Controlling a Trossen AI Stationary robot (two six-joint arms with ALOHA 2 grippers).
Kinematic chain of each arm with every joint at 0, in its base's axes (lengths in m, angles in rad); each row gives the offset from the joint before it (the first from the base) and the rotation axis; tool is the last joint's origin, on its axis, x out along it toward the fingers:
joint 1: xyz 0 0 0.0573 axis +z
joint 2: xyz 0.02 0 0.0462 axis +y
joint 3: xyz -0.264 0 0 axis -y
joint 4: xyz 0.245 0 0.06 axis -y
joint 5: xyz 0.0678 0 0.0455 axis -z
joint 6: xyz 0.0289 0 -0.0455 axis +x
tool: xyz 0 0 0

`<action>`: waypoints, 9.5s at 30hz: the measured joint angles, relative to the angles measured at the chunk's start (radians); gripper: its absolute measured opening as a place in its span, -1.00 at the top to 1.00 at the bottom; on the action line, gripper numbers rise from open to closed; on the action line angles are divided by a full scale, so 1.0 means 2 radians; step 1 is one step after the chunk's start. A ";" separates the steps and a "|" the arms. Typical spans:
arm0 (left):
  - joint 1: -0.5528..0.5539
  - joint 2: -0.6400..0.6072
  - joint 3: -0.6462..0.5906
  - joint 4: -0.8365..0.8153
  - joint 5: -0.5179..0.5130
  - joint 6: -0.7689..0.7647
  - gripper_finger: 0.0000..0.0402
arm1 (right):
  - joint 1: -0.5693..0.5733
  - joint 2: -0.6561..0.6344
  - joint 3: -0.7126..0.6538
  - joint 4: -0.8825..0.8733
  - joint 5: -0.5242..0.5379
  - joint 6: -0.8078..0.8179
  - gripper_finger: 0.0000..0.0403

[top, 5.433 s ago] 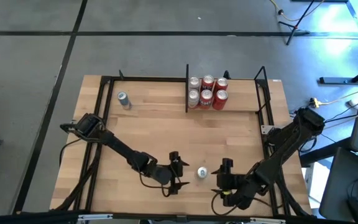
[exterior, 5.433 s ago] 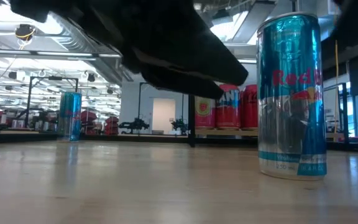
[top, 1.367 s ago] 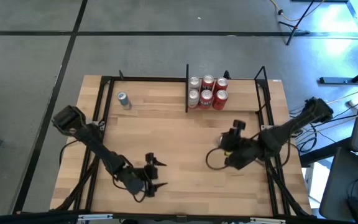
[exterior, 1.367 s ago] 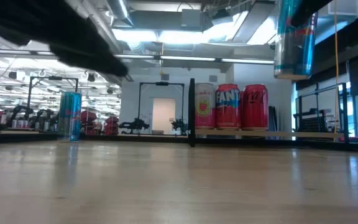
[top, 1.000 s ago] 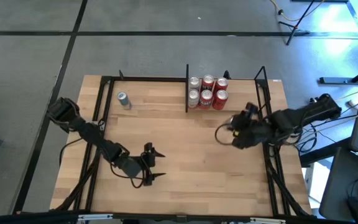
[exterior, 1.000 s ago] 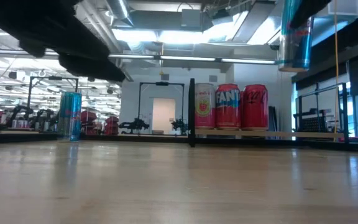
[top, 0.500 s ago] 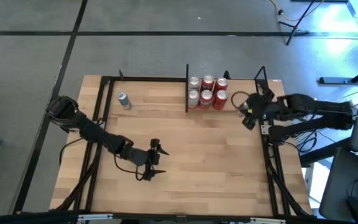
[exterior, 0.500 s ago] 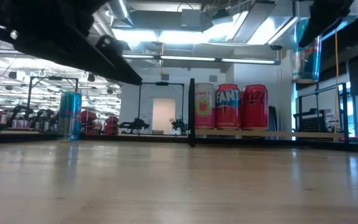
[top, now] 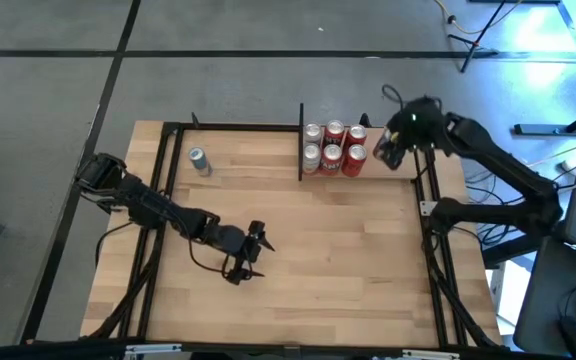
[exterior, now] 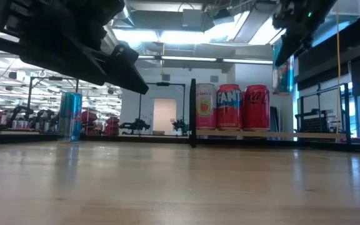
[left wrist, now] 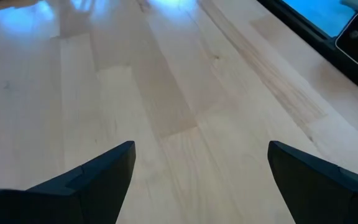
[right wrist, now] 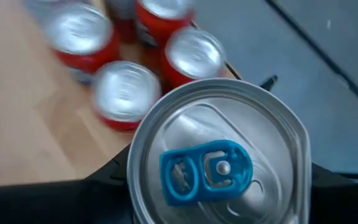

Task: Place canned beverage on shelf
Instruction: Put the bottom blue soda can on the shelf, then put the blue soda can on the shelf aligned with the other blue soda can

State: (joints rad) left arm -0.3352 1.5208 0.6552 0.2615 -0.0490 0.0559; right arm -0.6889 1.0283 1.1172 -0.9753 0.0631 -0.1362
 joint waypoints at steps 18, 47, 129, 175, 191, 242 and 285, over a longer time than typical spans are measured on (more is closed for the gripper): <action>0.004 0.000 0.000 -0.004 0.005 -0.018 -0.76 | -0.125 0.148 0.000 0.084 -0.105 -0.093 0.00; 0.003 0.000 0.000 -0.002 0.004 -0.011 -0.76 | -0.163 0.165 -0.063 0.148 -0.128 -0.115 -0.34; 0.564 -0.192 0.090 -0.590 -0.105 -0.144 -0.65 | 0.374 0.118 -0.206 0.580 -0.029 0.027 -0.66; 0.058 0.069 0.293 -0.458 -0.016 -0.101 0.02 | 0.374 0.179 -0.206 0.610 -0.011 0.035 -0.66; 0.019 0.097 0.341 -0.459 -0.026 -0.089 -0.40 | 0.374 0.179 -0.206 0.607 -0.015 0.040 -0.66; -0.104 -0.100 -0.098 -0.017 -0.203 -0.246 -0.60 | 0.469 0.442 -0.016 0.749 -0.045 0.081 -0.66; -0.103 -0.100 -0.098 -0.014 -0.203 -0.245 -0.60 | 0.476 0.474 -0.018 0.771 -0.050 0.077 -0.66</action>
State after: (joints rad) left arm -0.5415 1.3212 0.4591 0.2329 -0.4557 -0.4351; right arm 0.2626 1.9756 1.0809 0.5660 -0.0366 0.0181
